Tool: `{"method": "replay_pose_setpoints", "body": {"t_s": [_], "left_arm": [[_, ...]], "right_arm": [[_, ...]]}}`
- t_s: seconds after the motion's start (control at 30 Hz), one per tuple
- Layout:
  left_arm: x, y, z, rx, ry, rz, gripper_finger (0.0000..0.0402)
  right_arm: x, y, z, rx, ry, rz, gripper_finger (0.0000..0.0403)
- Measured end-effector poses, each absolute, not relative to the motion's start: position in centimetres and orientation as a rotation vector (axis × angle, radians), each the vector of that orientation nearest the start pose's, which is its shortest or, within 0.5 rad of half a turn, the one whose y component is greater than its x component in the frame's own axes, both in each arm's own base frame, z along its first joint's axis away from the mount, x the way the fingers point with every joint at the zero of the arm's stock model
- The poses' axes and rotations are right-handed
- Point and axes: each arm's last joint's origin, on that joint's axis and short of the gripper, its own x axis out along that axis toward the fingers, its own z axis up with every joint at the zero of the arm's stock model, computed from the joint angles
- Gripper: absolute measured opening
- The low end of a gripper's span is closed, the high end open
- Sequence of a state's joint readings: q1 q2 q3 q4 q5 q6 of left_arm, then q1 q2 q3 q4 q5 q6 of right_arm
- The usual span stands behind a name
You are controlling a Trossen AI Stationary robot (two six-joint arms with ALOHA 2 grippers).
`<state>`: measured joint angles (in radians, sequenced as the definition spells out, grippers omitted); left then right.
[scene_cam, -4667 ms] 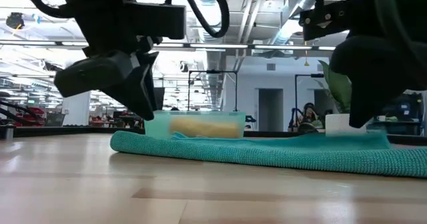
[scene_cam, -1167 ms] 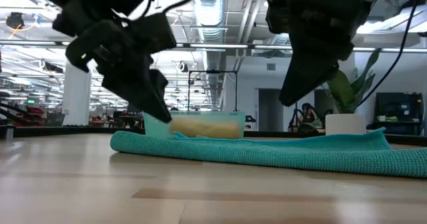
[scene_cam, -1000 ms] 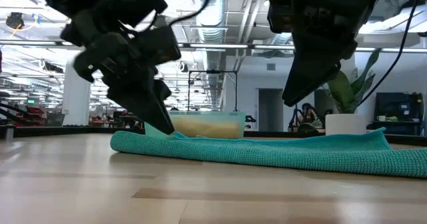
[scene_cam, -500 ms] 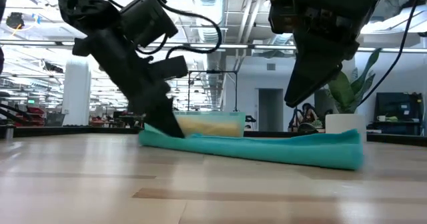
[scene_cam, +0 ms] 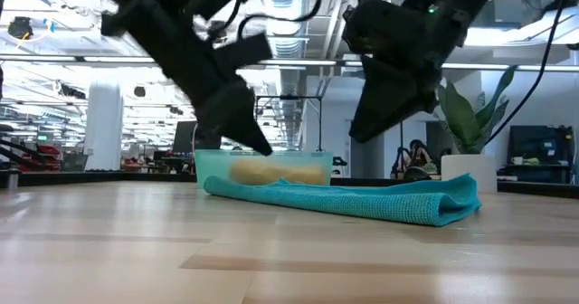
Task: Roll microfiber towels into tight, uniform cylinder then place into a basket
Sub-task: Roll the blue microfiber towel
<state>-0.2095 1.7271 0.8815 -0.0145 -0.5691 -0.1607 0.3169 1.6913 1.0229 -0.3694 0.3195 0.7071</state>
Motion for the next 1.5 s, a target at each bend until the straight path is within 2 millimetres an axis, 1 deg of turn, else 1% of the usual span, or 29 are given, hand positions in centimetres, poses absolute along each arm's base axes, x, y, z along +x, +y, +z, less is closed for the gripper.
{"method": "replay_pose_setpoints", "body": {"t_s": [0.07, 0.1, 0.17, 0.23, 0.27, 0.3, 0.4, 0.47, 0.63, 0.8, 0.87, 0.93, 1.07, 1.13, 1.23, 1.37, 1.43, 1.5], "left_arm": [[32.5, -6.1, 16.4, 0.228, 0.817, 0.421, 0.0103], [32.4, -6.4, 17.1, 0.256, 0.838, 0.462, 0.0103], [32.1, -7.3, 18.3, 0.320, 0.865, 0.550, 0.0103], [31.5, -8.0, 19.3, 0.397, 0.879, 0.648, 0.0103], [31.2, -8.4, 19.8, 0.426, 0.871, 0.692, 0.0103], [30.8, -8.8, 20.2, 0.444, 0.859, 0.726, 0.0103], [29.6, -9.8, 21.0, 0.492, 0.857, 0.784, 0.0103], [28.9, -10.5, 21.4, 0.501, 0.850, 0.800, 0.0103], [28.2, -11.3, 21.5, 0.504, 0.846, 0.793, 0.0103], [28.1, -11.4, 21.5, 0.510, 0.851, 0.787, 0.0103], [28.1, -11.4, 21.5, 0.516, 0.856, 0.788, 0.0103], [28.1, -11.4, 21.5, 0.514, 0.860, 0.786, 0.0103], [28.0, -11.4, 21.5, 0.508, 0.861, 0.786, 0.0103], [28.0, -11.4, 21.5, 0.502, 0.862, 0.785, 0.0103], [28.0, -11.5, 21.4, 0.477, 0.889, 0.765, 0.0103], [28.0, -11.6, 21.2, 0.434, 0.932, 0.731, 0.0103], [28.1, -11.6, 21.2, 0.417, 0.943, 0.719, 0.0103], [28.2, -11.7, 21.2, 0.401, 0.933, 0.715, 0.0103]], "right_arm": [[31.8, 9.1, 18.0, 0.337, 0.906, -0.347, 0.0123], [31.9, 9.0, 18.0, 0.342, 0.900, -0.347, 0.0123], [32.2, 8.9, 17.4, 0.341, 0.908, -0.357, 0.0123], [32.1, 8.7, 17.0, 0.331, 0.936, -0.370, 0.0123], [32.4, 8.8, 16.9, 0.337, 0.924, -0.365, 0.0123], [32.6, 8.8, 16.6, 0.339, 0.920, -0.366, 0.0123], [32.7, 8.4, 14.9, 0.289, 0.990, -0.383, 0.0123], [33.1, 8.0, 14.4, 0.290, 0.997, -0.396, 0.0123], [33.3, 6.8, 13.1, 0.298, 1.037, -0.452, 0.0122], [33.0, 5.9, 12.7, 0.376, 1.067, -0.539, 0.0122], [32.6, 5.7, 12.6, 0.435, 1.089, -0.609, 0.0122], [32.3, 5.7, 12.6, 0.535, 1.112, -0.665, 0.0122], [31.9, 6.3, 12.6, 0.756, 1.175, -0.698, 0.0122], [31.9, 7.1, 12.7, 0.825, 1.181, -0.682, 0.0122], [32.3, 8.2, 13.1, 0.842, 1.177, -0.593, 0.0122], [33.4, 9.4, 14.1, 0.723, 1.171, -0.416, 0.0122], [34.3, 10.0, 15.2, 0.663, 1.135, -0.330, 0.0122], [34.8, 10.3, 16.1, 0.620, 1.110, -0.296, 0.0122]]}}
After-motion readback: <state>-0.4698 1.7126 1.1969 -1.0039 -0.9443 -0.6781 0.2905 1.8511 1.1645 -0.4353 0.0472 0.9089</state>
